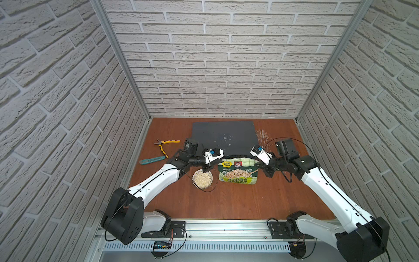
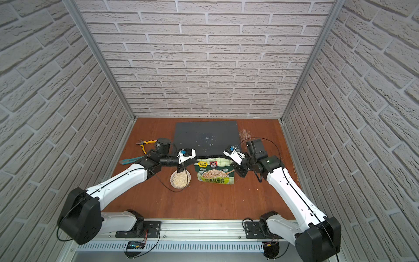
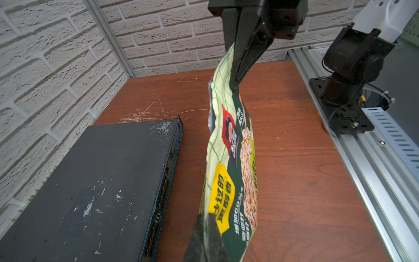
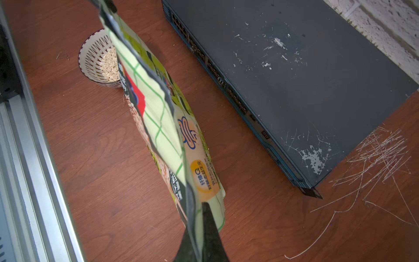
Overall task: Pour the oats into the breakfast bowl
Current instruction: Close the oats bag at the center of the board.
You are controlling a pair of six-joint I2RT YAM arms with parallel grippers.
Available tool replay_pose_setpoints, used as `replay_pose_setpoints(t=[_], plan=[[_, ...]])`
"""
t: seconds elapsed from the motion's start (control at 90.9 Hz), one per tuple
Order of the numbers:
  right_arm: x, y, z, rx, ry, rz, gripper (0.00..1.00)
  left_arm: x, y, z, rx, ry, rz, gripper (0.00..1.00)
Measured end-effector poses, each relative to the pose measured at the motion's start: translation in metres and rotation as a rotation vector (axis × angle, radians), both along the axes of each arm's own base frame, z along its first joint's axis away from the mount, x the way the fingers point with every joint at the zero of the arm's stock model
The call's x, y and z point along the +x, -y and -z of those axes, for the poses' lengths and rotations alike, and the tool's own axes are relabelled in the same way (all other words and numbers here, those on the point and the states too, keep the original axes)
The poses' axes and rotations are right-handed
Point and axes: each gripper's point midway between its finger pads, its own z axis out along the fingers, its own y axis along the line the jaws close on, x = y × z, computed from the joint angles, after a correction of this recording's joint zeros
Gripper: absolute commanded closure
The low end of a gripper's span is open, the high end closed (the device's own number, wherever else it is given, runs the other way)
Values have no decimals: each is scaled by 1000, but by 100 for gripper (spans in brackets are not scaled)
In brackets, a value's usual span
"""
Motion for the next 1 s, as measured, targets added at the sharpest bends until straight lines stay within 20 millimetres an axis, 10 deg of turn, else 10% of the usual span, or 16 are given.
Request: replay_pose_setpoints(t=[0.385, 0.583, 0.737, 1.001], plan=[[-6, -16, -5, -91, -5, -111, 43, 2, 3, -2, 9, 43, -2, 100], [6, -36, -7, -127, -3, -198, 47, 1, 4, -2, 14, 61, 6, 100], [13, -42, -2, -166, -27, -236, 95, 1, 3, -3, 23, 78, 1, 100], [10, -45, -6, -195, -6, -277, 73, 0, 2, -3, 29, 83, -2, 100]])
